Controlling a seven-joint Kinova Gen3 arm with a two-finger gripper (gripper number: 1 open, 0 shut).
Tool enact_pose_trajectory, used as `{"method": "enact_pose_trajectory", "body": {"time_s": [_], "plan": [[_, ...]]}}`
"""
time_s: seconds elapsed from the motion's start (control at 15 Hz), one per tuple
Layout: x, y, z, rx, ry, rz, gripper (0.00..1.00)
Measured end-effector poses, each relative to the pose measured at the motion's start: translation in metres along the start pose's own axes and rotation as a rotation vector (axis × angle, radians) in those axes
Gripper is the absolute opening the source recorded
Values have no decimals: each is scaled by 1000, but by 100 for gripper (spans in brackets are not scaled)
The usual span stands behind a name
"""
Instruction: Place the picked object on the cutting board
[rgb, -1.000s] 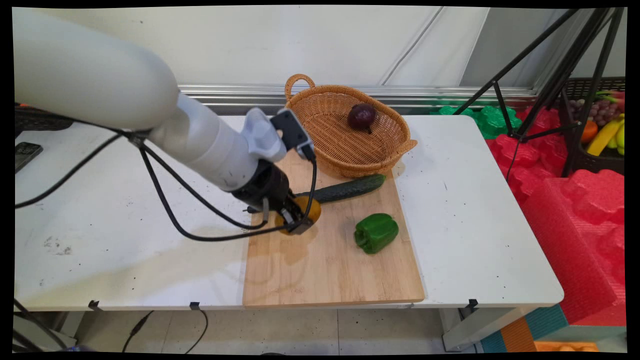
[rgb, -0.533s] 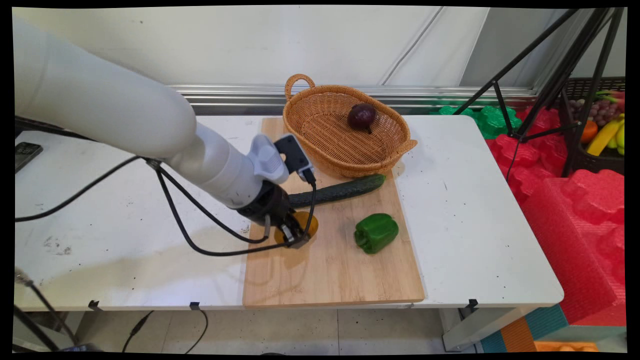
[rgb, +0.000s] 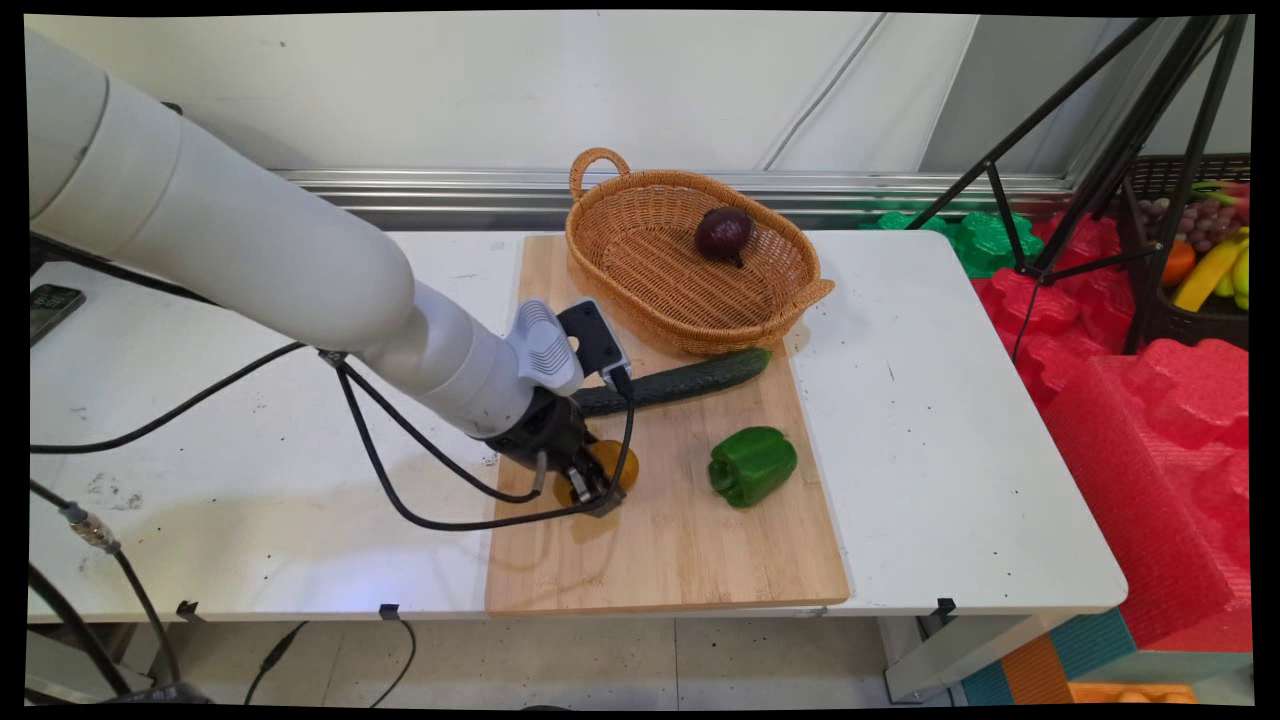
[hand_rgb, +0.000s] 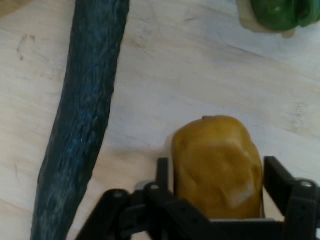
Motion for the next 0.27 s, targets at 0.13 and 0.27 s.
{"method": "enact_pose_trajectory", "body": {"time_s": [0.13,0.27], "plan": [[-2,-1,1,-1,4,4,100],[-4,-2,1,-2,9,9,100]]}}
